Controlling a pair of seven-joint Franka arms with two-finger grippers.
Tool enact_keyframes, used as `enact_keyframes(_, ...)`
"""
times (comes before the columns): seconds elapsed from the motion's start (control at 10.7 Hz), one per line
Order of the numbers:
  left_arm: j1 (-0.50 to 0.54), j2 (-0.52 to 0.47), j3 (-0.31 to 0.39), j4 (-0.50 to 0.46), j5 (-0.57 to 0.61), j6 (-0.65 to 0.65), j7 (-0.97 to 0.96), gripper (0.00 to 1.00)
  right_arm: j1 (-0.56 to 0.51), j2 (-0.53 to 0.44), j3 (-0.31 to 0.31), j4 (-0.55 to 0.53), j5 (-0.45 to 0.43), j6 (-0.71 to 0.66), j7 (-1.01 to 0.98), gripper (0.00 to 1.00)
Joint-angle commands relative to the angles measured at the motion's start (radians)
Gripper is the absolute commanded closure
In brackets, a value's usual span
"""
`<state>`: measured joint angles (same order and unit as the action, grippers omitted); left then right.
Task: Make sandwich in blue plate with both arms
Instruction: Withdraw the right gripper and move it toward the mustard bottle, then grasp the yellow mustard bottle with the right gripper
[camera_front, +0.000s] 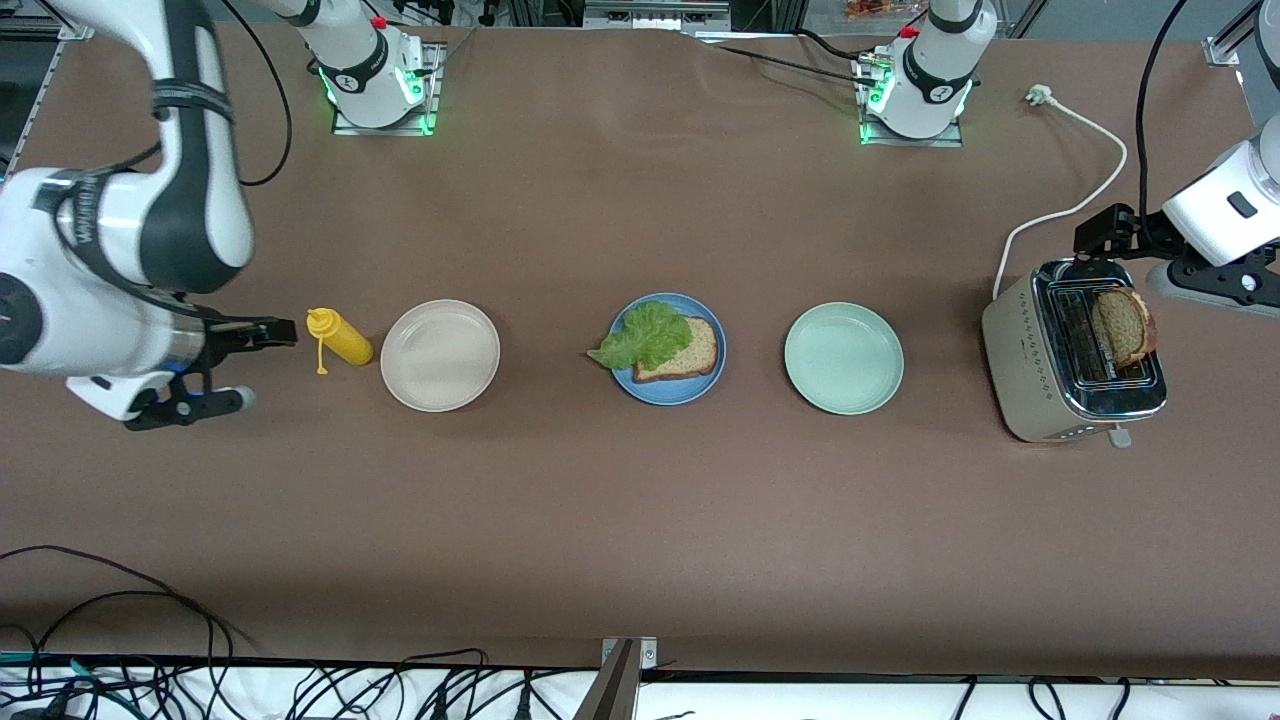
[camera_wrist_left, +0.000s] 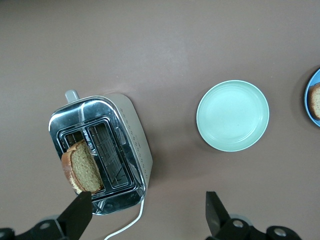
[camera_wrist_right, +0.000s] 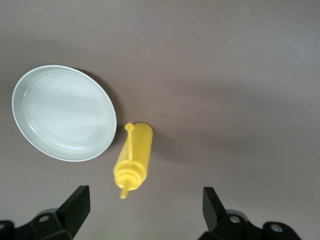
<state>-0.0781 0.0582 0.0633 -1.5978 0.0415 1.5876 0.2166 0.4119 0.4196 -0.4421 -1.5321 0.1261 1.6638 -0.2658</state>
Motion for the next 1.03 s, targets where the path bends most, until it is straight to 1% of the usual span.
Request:
enact_keyframes(0.0,-0.002,0.006,-0.002,0.012,0.023,0.0,-0.002,0.0,-0.2,-0.238,0.189,-0.38,-0.002,0.297,-0.211,0.0)
enact_keyframes(0.19,-0.003,0.003,-0.003,0.012,0.012,-0.002,0.0,0.0,-0.298,-0.3,0.253,-0.535,0.013,0.489,-0.397,0.0)
enact_keyframes(0.28,-0.003,0.002,-0.003,0.01,0.003,-0.002,0.0,0.0,-0.344,-0.3,0.278,-0.572,0.047,0.546,-0.493,0.0)
enact_keyframes(0.37,-0.003,0.002,-0.003,0.012,-0.012,-0.002,0.004,0.0,-0.388,-0.294,0.293,-0.594,0.128,0.554,-0.618,0.0)
enact_keyframes(0.56,0.009,0.002,-0.005,0.01,-0.037,-0.002,0.012,0.0,-0.448,-0.262,0.299,-0.638,0.336,0.553,-0.923,0.0)
enact_keyframes(0.65,0.024,0.002,-0.014,0.01,-0.04,-0.002,0.012,0.0,-0.467,-0.239,0.299,-0.641,0.436,0.551,-1.087,0.0)
enact_keyframes(0.84,0.032,0.002,-0.025,0.01,-0.043,-0.002,0.01,0.0,-0.51,-0.19,0.299,-0.642,0.591,0.536,-1.382,0.0)
enact_keyframes(0.93,0.032,-0.003,-0.03,0.007,-0.058,-0.003,0.007,0.0,-0.527,-0.165,0.298,-0.643,0.656,0.501,-1.502,0.0)
